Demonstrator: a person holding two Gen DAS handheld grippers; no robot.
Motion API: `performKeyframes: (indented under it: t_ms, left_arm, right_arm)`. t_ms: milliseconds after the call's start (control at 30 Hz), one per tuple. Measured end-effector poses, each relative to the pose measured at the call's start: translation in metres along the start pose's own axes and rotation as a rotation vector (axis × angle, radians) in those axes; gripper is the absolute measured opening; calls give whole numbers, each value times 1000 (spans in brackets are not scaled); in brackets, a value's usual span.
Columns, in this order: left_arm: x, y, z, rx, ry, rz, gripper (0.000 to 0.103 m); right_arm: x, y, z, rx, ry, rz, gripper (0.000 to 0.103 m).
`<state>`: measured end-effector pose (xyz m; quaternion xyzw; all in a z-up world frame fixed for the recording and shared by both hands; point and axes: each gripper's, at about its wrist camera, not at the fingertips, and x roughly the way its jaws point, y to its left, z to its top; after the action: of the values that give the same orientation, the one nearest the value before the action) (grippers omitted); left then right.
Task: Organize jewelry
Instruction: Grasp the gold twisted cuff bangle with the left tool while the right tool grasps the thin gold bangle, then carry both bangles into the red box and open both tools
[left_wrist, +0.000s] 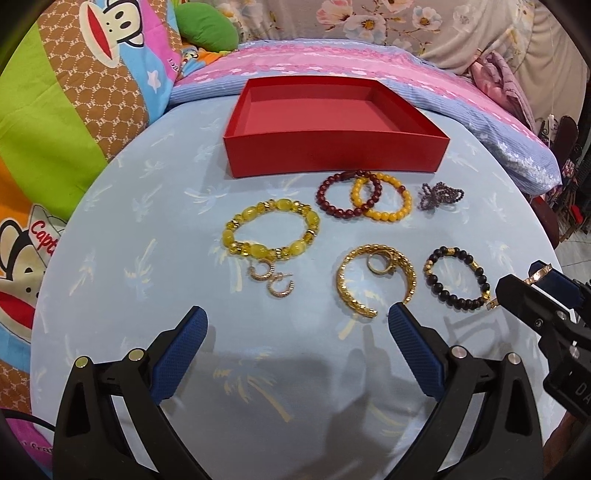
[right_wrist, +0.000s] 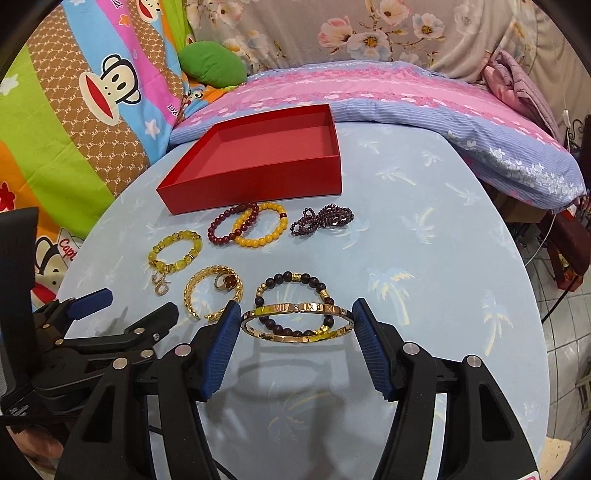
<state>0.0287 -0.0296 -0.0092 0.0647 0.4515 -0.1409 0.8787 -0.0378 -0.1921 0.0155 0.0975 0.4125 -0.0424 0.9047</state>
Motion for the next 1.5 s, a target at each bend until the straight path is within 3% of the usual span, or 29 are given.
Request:
performKeyframes:
  t_ms: [200, 500, 567, 767, 1100, 1300, 1500]
  left_arm:
    - [12, -20, 3, 39, 16, -44, 96]
    - [40, -36, 8, 67, 29, -35, 94]
    - [40, -37, 9, 78, 14, -46, 88]
    - [35, -46, 10, 120, -14, -81, 56]
    - [6, -37, 17, 89, -38, -132, 55]
    - [-22, -24, 45, 72, -100, -126, 55]
    - [-28, -4, 96, 46, -168, -113, 55]
  right_arm:
    - [-3, -11, 2, 20, -14, -21, 60]
    - [8, -27, 4, 59, 3, -29, 60]
    - [9, -29, 4, 64, 5, -30, 60]
    - [12, -29, 3, 70, 11, -24, 60]
    - [1, -21, 4, 56, -13, -8, 60]
    - [-4, -6, 35, 17, -70, 34, 60]
    - [11, 7, 98, -31, -132, 59, 60]
